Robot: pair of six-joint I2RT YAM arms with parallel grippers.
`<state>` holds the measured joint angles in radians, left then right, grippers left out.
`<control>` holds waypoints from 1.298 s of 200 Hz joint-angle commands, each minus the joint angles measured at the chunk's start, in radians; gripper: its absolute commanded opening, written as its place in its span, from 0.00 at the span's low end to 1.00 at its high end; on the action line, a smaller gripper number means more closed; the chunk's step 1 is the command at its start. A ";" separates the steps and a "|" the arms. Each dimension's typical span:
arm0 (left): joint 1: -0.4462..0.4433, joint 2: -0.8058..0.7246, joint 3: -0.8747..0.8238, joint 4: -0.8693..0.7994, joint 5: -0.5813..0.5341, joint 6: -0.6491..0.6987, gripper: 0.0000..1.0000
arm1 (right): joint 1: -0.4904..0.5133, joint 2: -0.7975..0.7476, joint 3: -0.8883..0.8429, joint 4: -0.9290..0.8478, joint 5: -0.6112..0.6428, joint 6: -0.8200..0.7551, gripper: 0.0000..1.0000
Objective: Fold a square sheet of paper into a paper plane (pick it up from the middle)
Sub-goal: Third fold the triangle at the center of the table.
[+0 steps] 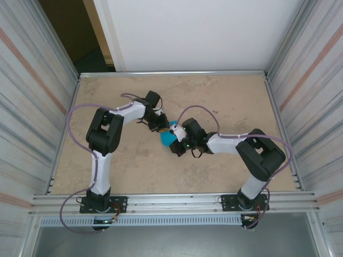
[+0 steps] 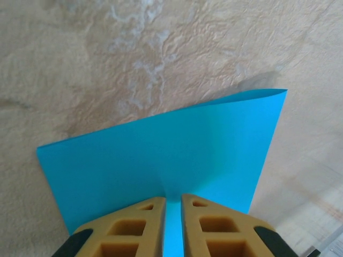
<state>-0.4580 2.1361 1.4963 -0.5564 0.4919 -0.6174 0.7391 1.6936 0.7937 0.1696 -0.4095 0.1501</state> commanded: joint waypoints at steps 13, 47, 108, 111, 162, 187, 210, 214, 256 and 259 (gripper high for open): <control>-0.011 0.061 0.021 -0.088 -0.059 0.051 0.15 | -0.007 0.024 0.047 -0.045 0.101 0.062 0.00; -0.013 0.067 0.027 -0.100 -0.066 0.061 0.14 | -0.021 0.034 0.063 -0.079 0.170 0.094 0.00; -0.016 0.077 0.028 -0.097 -0.059 0.062 0.13 | -0.030 0.053 0.081 -0.110 0.202 0.132 0.00; -0.016 0.079 0.028 -0.097 -0.059 0.063 0.13 | -0.030 0.054 0.082 -0.110 0.204 0.133 0.00; -0.018 0.079 0.030 -0.095 -0.052 0.065 0.13 | -0.035 0.071 0.100 -0.127 0.212 0.146 0.00; -0.018 0.081 0.030 -0.092 -0.051 0.067 0.13 | -0.038 0.075 0.108 -0.136 0.219 0.143 0.00; -0.018 0.081 0.028 -0.091 -0.049 0.067 0.12 | -0.035 0.082 0.114 -0.139 0.211 0.140 0.00; -0.019 0.081 0.028 -0.091 -0.048 0.067 0.13 | -0.037 0.081 0.116 -0.139 0.209 0.140 0.00; -0.019 0.082 0.028 -0.088 -0.044 0.067 0.13 | -0.037 0.095 0.124 -0.146 0.206 0.140 0.00; -0.019 0.082 0.028 -0.088 -0.043 0.067 0.13 | -0.037 0.094 0.124 -0.147 0.206 0.140 0.00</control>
<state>-0.4603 2.1601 1.5337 -0.6022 0.4782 -0.5713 0.7063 1.7679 0.8898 0.0475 -0.2054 0.2806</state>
